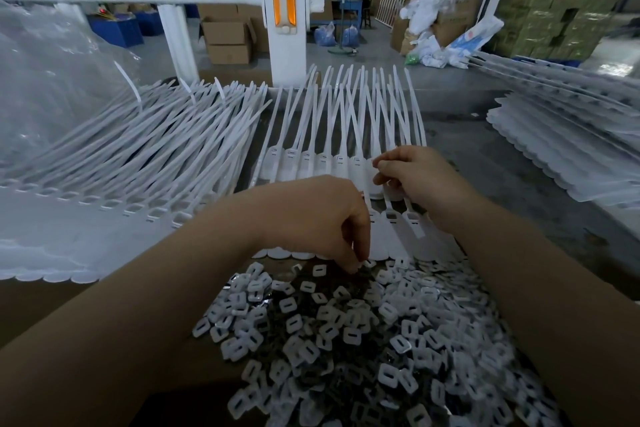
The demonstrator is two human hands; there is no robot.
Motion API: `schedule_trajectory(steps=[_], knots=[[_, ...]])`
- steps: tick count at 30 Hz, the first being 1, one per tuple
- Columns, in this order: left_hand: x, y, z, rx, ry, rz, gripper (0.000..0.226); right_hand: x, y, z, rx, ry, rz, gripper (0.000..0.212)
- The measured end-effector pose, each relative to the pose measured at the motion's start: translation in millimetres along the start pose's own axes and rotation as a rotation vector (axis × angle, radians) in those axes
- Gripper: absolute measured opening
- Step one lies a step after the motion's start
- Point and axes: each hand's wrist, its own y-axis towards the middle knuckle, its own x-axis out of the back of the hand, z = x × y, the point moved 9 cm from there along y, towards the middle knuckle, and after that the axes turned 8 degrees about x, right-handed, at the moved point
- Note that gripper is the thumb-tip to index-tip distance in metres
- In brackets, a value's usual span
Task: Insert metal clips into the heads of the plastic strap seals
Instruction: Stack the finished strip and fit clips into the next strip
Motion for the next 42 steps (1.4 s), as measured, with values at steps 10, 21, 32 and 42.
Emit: schedule_trajectory(steps=[10, 21, 32, 42], knots=[[-10.6, 2.2, 3.6, 0.018, 0.052, 0.042, 0.010, -1.7, -2.0, 2.2, 0.006, -0.004, 0.003, 0.012], [13.5, 23.5, 18.3, 0.113, -0.449, -0.127, 0.007, 7.8, 0.8, -4.3, -0.050, 0.095, -0.066, 0.014], [11.4, 51.6, 22.8, 0.225, -0.479, -0.278, 0.011, 8.0, 1.7, -8.0, -0.073, 0.113, -0.088, 0.014], [9.1, 53.3, 20.8, 0.234, -0.357, -0.298, 0.014, 6.0, -1.0, -6.7, -0.070, 0.103, -0.086, 0.011]])
